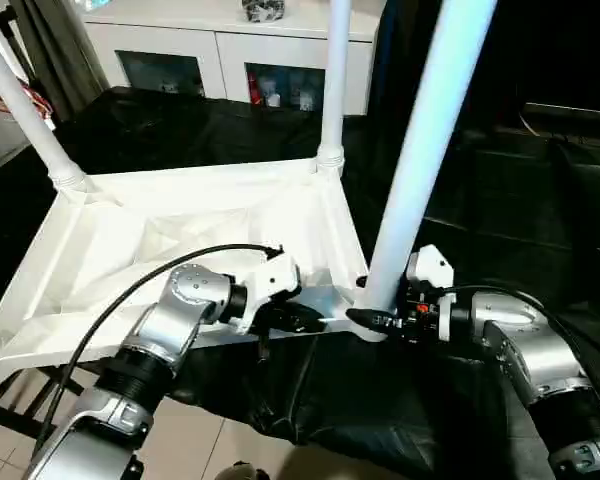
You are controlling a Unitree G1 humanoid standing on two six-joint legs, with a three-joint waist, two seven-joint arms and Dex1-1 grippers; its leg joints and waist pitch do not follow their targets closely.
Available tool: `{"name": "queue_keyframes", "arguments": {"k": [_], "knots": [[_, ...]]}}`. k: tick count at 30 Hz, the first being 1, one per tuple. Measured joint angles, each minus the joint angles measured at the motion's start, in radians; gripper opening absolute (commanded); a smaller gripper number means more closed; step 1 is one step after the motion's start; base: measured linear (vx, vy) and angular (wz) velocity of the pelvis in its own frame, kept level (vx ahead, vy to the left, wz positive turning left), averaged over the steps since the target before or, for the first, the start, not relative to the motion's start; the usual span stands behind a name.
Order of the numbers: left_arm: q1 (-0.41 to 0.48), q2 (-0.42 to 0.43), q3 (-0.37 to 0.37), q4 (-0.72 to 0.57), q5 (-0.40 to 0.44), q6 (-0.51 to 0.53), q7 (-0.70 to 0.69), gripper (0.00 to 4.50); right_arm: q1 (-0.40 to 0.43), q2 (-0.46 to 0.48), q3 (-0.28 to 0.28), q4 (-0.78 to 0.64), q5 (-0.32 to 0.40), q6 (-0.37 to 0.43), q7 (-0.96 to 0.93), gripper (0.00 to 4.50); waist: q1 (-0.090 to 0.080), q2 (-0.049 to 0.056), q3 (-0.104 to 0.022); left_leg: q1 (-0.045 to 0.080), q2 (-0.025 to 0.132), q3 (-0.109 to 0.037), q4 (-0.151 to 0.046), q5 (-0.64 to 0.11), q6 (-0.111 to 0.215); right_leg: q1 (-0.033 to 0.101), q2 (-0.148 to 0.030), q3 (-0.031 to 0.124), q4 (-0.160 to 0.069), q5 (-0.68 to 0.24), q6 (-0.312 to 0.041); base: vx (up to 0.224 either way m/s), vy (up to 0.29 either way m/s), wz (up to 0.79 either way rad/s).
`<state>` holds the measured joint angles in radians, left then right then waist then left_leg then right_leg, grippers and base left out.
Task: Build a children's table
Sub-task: Rotate leg to tighten
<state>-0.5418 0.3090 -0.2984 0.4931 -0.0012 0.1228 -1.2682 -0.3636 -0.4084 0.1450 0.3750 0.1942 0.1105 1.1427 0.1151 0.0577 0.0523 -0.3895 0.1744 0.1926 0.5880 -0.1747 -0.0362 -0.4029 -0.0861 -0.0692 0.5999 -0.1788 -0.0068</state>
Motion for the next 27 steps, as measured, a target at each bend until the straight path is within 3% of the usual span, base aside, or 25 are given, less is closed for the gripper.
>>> {"name": "queue_keyframes", "arguments": {"k": [14, 18, 22, 27], "knots": [[0.0, -0.013, -0.008, 0.005, 0.001, 0.005, 0.043, 0.0, 0.023, 0.033, -0.011, -0.017, 0.003, 0.023, -0.061, 2.59, 0.0, 0.0, 0.0, 0.001, 0.0, 0.002, 0.002, 0.001, 0.001, 0.001, -0.001, 0.0, 0.001, 0.0, 0.0, 0.0, 0.0, 0.0], [-0.061, -0.09, 0.011, 0.102, 0.052, 0.019, 0.236, 0.0, -0.018, 0.164, -0.084, 0.079, -0.052, 0.011, -0.373, 2.59, -0.014, -0.002, 0.0, 0.003, -0.001, 0.002, 0.002, 0.001, 0.001, 0.001, -0.002, 0.0, 0.003, 0.0, 0.0, 0.0, 0.0, 0.0], [-0.1, -0.161, 0.02, 0.157, 0.076, 0.049, 0.373, 0.0, -0.067, 0.231, -0.122, 0.145, -0.085, 0.007, -0.578, 2.59, -0.026, -0.002, -0.001, 0.004, -0.002, 0.003, 0.003, 0.001, 0.001, 0.003, -0.003, 0.0, 0.002, 0.0, 0.0, 0.0, 0.0, 0.0], [-0.141, -0.221, 0.029, 0.221, 0.094, 0.059, 0.495, 0.0, -0.133, 0.3, -0.147, 0.227, -0.116, 0.007, -0.788, 2.59, -0.027, -0.003, -0.001, 0.005, -0.002, 0.003, 0.002, 0.001, 0.001, 0.004, -0.004, 0.0, 0.001, 0.0, 0.0, 0.0, 0.0, 0.0]]}}
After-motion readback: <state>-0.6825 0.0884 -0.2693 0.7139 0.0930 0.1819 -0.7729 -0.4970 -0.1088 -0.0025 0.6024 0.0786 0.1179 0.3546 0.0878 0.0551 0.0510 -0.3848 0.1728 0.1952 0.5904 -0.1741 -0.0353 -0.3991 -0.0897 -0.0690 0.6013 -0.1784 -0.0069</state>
